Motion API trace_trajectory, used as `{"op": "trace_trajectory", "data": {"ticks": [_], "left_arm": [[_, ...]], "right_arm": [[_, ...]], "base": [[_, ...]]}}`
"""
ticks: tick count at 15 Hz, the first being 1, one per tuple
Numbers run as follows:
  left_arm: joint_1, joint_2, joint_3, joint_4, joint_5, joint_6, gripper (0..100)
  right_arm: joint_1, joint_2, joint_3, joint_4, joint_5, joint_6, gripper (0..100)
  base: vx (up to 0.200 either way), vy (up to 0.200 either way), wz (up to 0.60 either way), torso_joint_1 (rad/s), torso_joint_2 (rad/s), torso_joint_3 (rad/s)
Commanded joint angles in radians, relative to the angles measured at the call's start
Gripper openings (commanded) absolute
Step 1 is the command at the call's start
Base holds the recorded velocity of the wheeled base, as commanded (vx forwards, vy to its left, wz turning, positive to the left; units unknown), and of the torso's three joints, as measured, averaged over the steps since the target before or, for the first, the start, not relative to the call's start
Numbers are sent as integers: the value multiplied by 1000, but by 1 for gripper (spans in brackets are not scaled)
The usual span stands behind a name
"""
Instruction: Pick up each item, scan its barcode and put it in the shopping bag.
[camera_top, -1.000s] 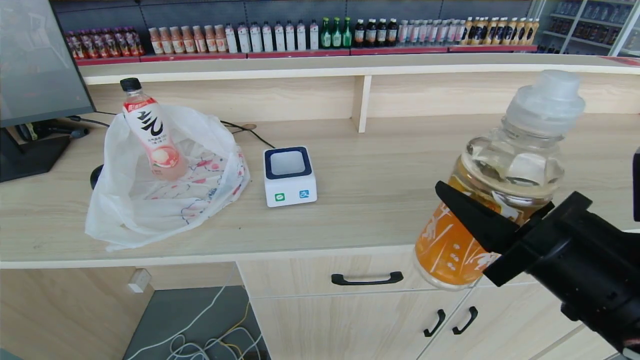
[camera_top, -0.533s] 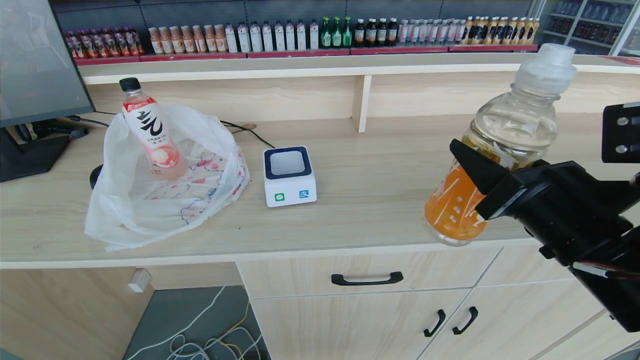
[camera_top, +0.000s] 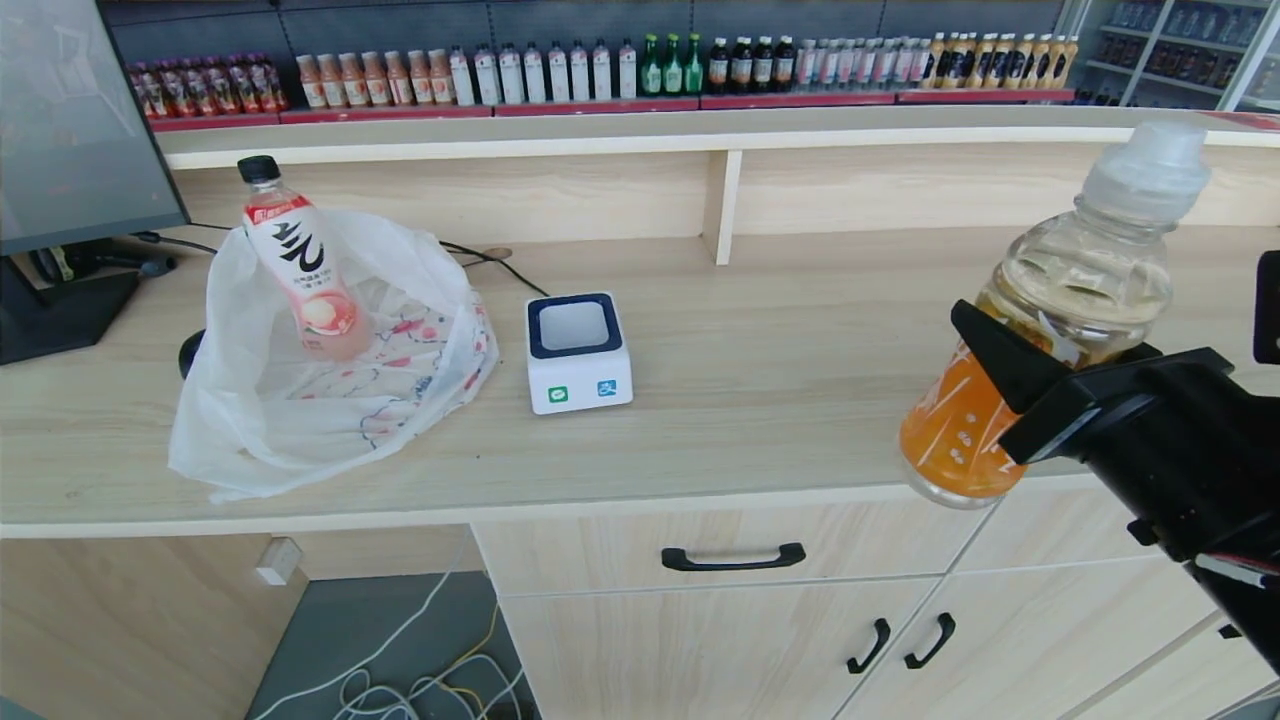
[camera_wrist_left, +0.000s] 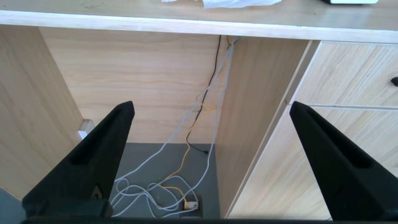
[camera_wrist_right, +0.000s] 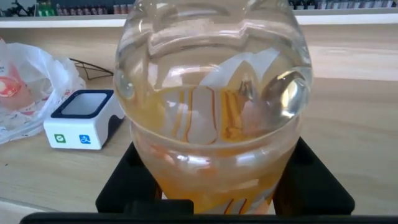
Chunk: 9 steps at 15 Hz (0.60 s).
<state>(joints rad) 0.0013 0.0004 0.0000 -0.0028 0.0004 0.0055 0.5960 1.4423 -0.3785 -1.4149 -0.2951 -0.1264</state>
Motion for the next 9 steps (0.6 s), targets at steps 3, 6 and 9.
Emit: {"op": "trace_trajectory", "data": {"ticks": [3,6,9], "left_arm": [[0,0,0,0,1,-4,100],[0,0,0,0,1,-4,100],[0,0,0,0,1,-4,100]], "right_arm": [[10,24,-19,-7,4,1,0],[7,27,-17,-16,5,1,0],[7,32,-16,-24,5,1,0]], "base": [[0,0,0,0,0,0],[0,133,0,0,3,2],[0,200,0,4,1,2]]}}
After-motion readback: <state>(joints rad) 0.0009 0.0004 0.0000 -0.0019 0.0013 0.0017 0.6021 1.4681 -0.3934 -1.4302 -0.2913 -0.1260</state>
